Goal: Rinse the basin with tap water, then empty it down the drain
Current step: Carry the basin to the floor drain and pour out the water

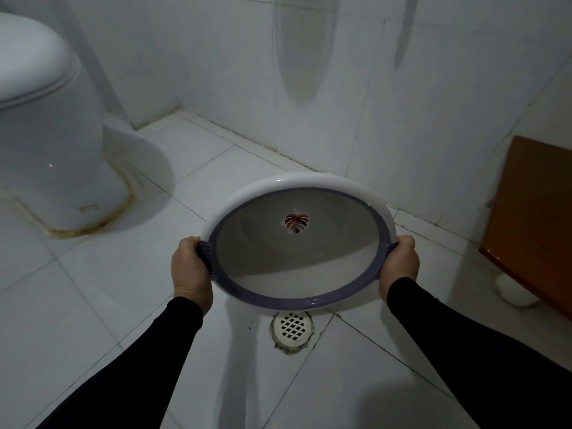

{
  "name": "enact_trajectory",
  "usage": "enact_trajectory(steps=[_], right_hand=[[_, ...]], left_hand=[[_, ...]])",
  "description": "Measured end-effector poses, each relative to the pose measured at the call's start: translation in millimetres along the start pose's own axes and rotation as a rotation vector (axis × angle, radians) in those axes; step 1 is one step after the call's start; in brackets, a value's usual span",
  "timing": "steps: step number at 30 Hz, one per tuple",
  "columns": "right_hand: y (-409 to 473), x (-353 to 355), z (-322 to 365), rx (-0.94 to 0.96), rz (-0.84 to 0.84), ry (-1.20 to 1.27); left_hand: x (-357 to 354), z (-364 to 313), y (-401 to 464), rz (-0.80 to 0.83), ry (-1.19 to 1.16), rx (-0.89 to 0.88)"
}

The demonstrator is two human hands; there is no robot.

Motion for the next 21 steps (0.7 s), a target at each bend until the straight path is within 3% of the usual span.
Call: enact_trajectory(steps=[21], right_hand=[[-3.4, 1.0, -3.1, -0.048, -0.022, 0.094]], left_hand=[[2.9, 9.3, 6.1, 0.014, -0.027, 0.044]])
Point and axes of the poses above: each hand's wrist, its own y-axis towards the middle knuckle, its own x-axis out of the back of the hand, z = x × y, the point moved 5 cm from there along y, towards the middle knuckle, and after that the axes turned 3 degrees about x, right-handed, at the moved point
